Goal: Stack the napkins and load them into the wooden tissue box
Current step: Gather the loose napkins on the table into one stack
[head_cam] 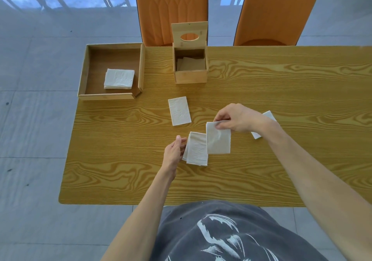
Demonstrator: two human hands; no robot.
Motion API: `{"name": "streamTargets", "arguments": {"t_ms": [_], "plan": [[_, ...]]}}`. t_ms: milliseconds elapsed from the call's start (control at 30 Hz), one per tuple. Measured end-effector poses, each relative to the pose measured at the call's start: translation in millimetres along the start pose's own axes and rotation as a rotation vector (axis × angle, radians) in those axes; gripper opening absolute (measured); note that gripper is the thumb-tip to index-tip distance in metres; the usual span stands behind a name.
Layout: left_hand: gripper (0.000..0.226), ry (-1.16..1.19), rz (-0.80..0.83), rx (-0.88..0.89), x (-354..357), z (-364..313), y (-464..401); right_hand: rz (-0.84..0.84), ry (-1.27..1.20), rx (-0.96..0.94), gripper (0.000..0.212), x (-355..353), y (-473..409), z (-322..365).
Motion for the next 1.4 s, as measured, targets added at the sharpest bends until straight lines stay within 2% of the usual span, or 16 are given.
{"name": "streamTargets", "arguments": {"t_ms": [133, 233, 400, 667, 833, 967, 1167, 1300, 1400], "plan": [[0.045, 0.023, -0.002, 0.009, -0.8, 1.2, 0.5, 0.157, -0.154, -0.009, 0.015, 43.0, -17.1, 7.5], [0.042, 0.034, -0.007, 0.013, -1.8, 1.6, 1.8, 0.163, -0.266, 0.009, 0.014, 75.4, -31.4, -3.5], [0.03, 0.008, -0.009, 0.04, 1.1, -0.1, 2.0, -0.053, -0.116, 0.082, 0.021, 88.2, -41.9, -37.9], [0.016, -0.015, -0.034, 0.09, 2.7, 0.0, -1.9, -0.34, 0.088, 0.095, 0.018, 75.8, -31.6, -36.0], [0.037, -0.086, -0.099, 0.143, 5.3, -1.9, -1.9, -0.412, 0.177, 0.12, 0.028, 75.1, -23.9, -37.9], [0.043, -0.151, -0.192, 0.197, 5.7, -3.8, -2.2, -0.543, 0.147, 0.137, 0.041, 56.7, -5.8, -50.4], [0.042, -0.176, -0.188, 0.196, 14.1, -4.1, -6.7, -0.727, 0.126, 0.367, 0.034, -6.0, 48.9, -115.7], [0.043, -0.169, -0.168, 0.203, 24.9, -4.5, -6.4, -0.796, 0.143, 0.51, 0.04, -34.4, 78.5, -148.2], [0.043, -0.162, -0.14, 0.196, 36.0, -4.1, -5.8, -0.785, 0.166, 0.604, 0.051, -42.5, 91.4, -164.1]]}}
Point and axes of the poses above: each hand's wrist, its own y-axis away from the middle knuckle, its own x-axis out of the palm, z = x × y, the point moved 10 cm from there along -y, towards the middle knuckle, and after that the axes turned 13 degrees about -x, right-handed, at the moved point
